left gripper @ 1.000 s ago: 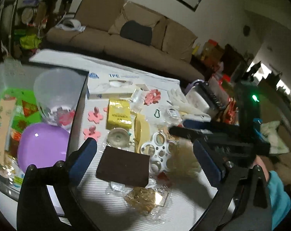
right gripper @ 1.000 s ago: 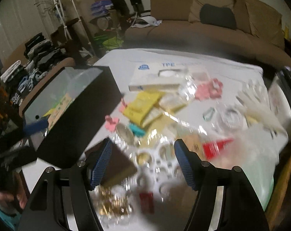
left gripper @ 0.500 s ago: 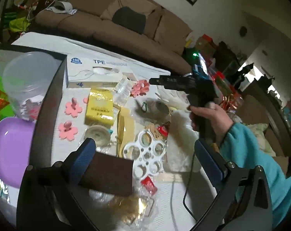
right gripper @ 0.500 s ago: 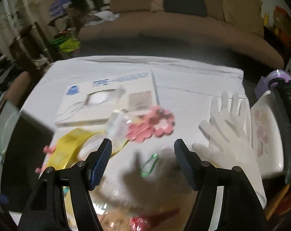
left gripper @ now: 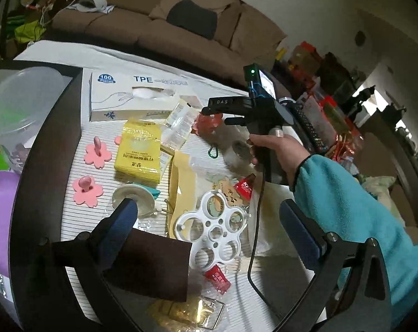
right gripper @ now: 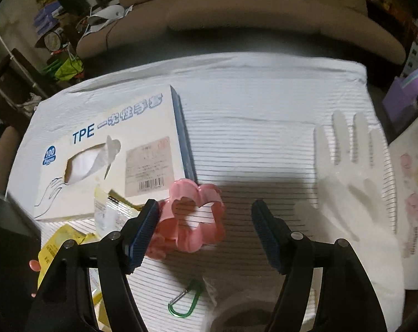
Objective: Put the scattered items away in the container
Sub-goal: 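Grasp the pink flower cookie cutter with the right gripper, then carry the cutter into the box and drop it onto the purple plate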
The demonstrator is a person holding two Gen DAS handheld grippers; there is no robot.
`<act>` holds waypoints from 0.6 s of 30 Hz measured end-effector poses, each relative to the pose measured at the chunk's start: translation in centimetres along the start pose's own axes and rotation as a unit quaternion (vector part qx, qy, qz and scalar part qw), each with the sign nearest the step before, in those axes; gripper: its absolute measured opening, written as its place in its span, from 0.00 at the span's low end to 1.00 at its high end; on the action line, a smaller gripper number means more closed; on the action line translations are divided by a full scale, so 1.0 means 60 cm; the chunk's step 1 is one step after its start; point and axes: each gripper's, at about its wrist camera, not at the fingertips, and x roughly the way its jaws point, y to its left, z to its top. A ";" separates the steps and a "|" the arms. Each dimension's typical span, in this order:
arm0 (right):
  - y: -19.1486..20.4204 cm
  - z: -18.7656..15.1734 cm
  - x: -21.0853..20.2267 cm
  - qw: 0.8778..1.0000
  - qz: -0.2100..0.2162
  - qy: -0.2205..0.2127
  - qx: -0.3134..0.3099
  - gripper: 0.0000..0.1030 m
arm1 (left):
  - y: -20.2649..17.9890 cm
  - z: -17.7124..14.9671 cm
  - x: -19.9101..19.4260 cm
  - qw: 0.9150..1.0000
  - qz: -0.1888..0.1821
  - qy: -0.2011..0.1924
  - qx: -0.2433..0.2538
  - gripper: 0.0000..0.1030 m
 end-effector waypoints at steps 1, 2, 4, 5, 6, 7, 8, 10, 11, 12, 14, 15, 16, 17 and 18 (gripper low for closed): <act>-0.002 -0.001 0.000 1.000 0.004 -0.001 0.002 0.67 | 0.000 0.001 0.002 1.000 0.001 0.000 0.000 1.00; -0.004 -0.002 -0.001 1.000 0.010 -0.003 0.003 0.59 | 0.000 0.001 0.003 1.000 0.003 -0.001 -0.001 1.00; -0.007 -0.005 -0.011 1.000 0.013 -0.008 0.003 0.46 | -0.002 0.002 0.003 1.000 0.003 -0.002 -0.002 1.00; -0.006 -0.008 -0.020 1.000 0.012 -0.011 -0.002 0.46 | -0.002 0.002 0.003 1.000 0.003 -0.002 -0.002 1.00; -0.004 -0.013 -0.033 1.000 0.014 -0.015 -0.010 0.46 | -0.003 0.002 0.003 1.000 0.003 -0.002 -0.002 1.00; -0.001 -0.018 -0.048 1.000 0.019 -0.018 -0.017 0.46 | -0.003 0.002 0.001 1.000 0.005 -0.003 -0.001 1.00; 0.001 -0.022 -0.062 0.999 0.026 -0.020 -0.020 0.46 | -0.004 0.002 -0.001 1.000 0.009 -0.005 0.002 1.00; 0.006 -0.033 -0.097 0.998 0.051 -0.028 -0.023 0.46 | -0.005 0.002 -0.008 1.000 0.017 -0.010 0.010 1.00; 0.011 -0.041 -0.119 0.997 0.065 -0.033 -0.026 0.46 | -0.006 0.003 -0.012 1.000 0.019 -0.012 0.014 1.00; 0.017 -0.049 -0.142 0.996 0.077 -0.037 -0.031 0.46 | -0.006 0.004 -0.017 1.000 0.019 -0.015 0.016 1.00; 0.039 -0.065 -0.188 0.993 0.099 -0.042 -0.045 0.46 | -0.004 0.007 -0.035 1.000 0.012 -0.024 0.015 1.00; 0.055 -0.073 -0.211 0.992 0.110 -0.044 -0.054 0.46 | -0.001 0.010 -0.048 0.999 0.006 -0.032 0.011 1.00; 0.076 -0.080 -0.234 0.989 0.121 -0.046 -0.064 0.46 | 0.005 0.015 -0.065 0.999 -0.003 -0.041 0.004 1.00; 0.100 -0.087 -0.257 0.987 0.133 -0.047 -0.077 0.46 | 0.012 0.020 -0.080 0.999 -0.008 -0.049 -0.003 1.00; 0.127 -0.094 -0.277 0.984 0.144 -0.048 -0.091 0.46 | 0.023 0.026 -0.098 0.998 -0.009 -0.059 -0.012 1.00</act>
